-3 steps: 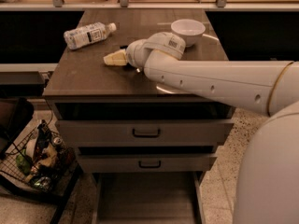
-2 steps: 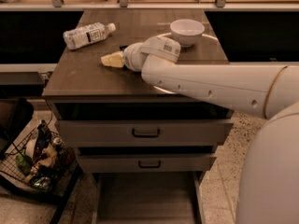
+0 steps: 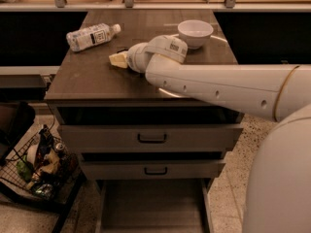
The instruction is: Place rxbar blueberry into bottom drawer
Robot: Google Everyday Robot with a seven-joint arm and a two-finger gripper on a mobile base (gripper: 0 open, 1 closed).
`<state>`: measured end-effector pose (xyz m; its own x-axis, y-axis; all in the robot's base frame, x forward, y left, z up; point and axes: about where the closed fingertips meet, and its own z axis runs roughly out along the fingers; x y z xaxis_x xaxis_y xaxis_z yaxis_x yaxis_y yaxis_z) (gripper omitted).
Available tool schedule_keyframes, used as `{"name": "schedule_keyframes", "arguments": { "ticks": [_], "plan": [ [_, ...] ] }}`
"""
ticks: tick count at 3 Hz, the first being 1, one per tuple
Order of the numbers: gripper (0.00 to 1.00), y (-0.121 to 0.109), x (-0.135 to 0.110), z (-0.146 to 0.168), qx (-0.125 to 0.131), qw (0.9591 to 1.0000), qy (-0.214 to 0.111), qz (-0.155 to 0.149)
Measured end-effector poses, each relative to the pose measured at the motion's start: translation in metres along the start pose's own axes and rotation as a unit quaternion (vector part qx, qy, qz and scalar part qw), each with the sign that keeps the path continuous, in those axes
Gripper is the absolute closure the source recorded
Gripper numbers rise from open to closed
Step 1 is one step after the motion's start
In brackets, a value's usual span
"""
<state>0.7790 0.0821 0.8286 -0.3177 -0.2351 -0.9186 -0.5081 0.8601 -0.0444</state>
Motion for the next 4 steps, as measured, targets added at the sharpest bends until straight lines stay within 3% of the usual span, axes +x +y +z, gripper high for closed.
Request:
{"name": "schedule_keyframes", "arguments": {
  "ticks": [1,3,4],
  "plan": [
    [0.96,0.000,-0.002,-0.001,0.000,1.0000,0.000,0.000],
    [1.00,0.000,-0.004,-0.002,0.000,1.0000,0.000,0.000],
    [1.00,0.001,-0.020,-0.012,-0.002,0.9999,-0.010,-0.006]
  ]
}}
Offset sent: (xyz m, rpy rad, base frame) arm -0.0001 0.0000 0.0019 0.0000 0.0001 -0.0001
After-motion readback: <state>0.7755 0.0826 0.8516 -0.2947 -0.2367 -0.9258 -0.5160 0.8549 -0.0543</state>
